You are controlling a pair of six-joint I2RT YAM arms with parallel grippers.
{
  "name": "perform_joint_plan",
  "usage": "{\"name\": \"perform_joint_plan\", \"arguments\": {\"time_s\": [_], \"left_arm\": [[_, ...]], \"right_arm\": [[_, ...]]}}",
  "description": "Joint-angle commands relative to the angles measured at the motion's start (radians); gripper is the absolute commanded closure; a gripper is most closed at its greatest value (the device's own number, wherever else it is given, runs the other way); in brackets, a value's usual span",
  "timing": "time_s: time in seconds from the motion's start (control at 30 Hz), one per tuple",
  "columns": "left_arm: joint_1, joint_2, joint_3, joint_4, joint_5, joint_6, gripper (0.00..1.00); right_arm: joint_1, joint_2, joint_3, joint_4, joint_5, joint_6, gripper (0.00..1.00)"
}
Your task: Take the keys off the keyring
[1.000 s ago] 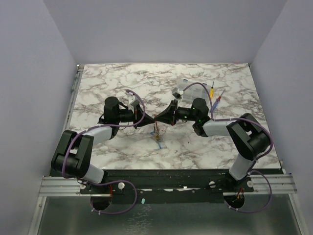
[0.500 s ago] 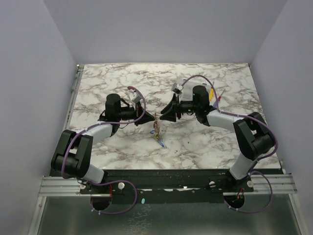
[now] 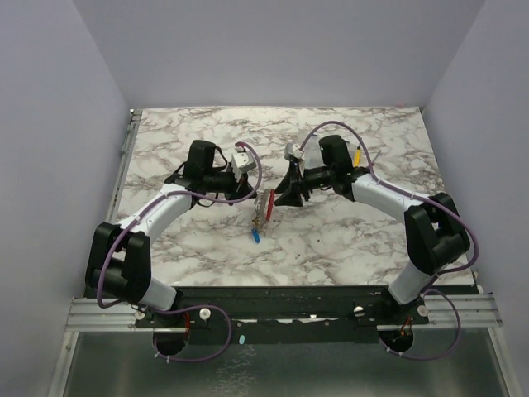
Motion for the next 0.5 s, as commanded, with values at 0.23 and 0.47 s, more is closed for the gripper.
{"name": "perform_joint_plan", "arguments": {"time_s": [0.23,0.47], "left_arm": [[-0.074,0.015,0.124,-0.338,-0.142,0.288,1.0],[-0.089,0.03,0.19,-0.38,-0.143,0.297,1.0]], "right_arm": [[0.005,0.015,0.093,-0.067,-0.075,0.064,0.51],[0.024,0.047,0.15,-0.142,-0.053,0.041,0.54]]}}
